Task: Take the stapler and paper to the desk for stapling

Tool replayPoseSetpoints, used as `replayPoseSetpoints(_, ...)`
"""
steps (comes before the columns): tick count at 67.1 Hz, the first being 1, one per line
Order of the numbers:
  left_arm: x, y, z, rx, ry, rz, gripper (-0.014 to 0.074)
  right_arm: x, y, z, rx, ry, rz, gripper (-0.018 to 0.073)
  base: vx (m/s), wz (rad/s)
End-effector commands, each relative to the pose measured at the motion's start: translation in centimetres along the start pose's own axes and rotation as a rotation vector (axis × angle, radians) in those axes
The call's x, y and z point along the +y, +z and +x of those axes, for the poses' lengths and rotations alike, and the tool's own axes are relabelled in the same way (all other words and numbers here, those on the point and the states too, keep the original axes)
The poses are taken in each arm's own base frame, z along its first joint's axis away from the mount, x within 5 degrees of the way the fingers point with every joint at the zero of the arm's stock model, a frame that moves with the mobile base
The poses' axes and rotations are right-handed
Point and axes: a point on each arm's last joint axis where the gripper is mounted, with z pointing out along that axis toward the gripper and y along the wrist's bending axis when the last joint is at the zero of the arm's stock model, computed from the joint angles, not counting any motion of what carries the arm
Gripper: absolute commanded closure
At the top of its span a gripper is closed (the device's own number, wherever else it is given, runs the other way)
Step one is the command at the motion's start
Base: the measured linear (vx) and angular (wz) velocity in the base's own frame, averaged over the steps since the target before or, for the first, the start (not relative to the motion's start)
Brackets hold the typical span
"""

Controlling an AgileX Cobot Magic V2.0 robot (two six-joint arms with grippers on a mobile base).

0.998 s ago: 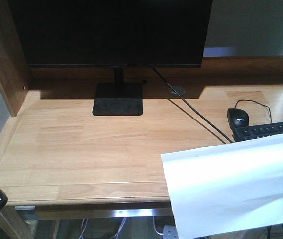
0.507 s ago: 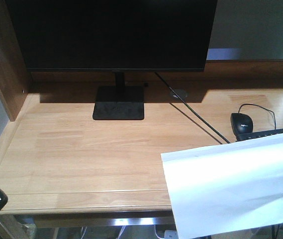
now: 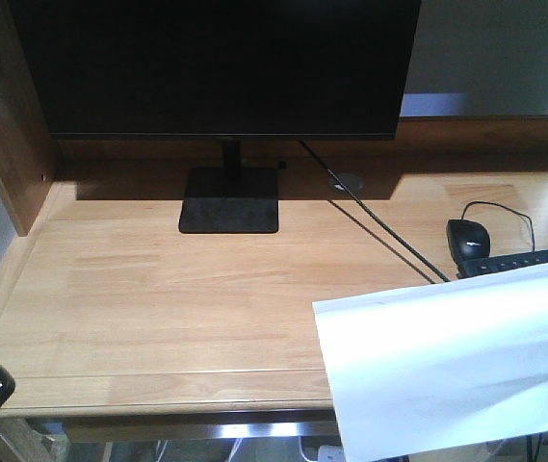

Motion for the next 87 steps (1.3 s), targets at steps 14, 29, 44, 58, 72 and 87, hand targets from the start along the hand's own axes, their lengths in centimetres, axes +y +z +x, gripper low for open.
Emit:
replayPoseSetpoints(14, 0.1, -0.4, -1.9, -0.135, -0.017, -0.014, 0.0603, 0.3, 0.0, -0.1, -0.014, 0.003, -0.039, 0.0561, 0.00, 0.00)
replayPoseSetpoints(29, 0.1, -0.4, -1.9, -0.135, -0.017, -0.014, 0.0603, 0.3, 0.0, -0.1, -0.014, 0.003, -0.038, 0.0561, 0.00, 0.00)
replayPoseSetpoints(44, 0.1, -0.4, -1.9, -0.135, -0.017, -0.014, 0.0603, 0.3, 0.0, -0.1, -0.014, 0.003, -0.038, 0.0561, 0.00, 0.00)
replayPoseSetpoints(58, 0.2, -0.4, -2.0, -0.146, -0.018, -0.016, 0.0603, 0.3, 0.0, -0.1, -0.014, 0.003, -0.038, 0.0561, 0.00, 0.00)
replayPoseSetpoints(72, 0.4, -0.1, -2.6, -0.184, -0.015, -0.035, 0.0603, 0.3, 0.0, -0.1, -0.014, 0.003, -0.038, 0.0561, 0.00, 0.00)
replayPoseSetpoints(87, 1.3, 3.3, -6.0, -0.108, -0.040, -0.043, 0.0603, 0.3, 0.0, -0.1, -0.014, 0.003, -0.038, 0.0561, 0.00, 0.00)
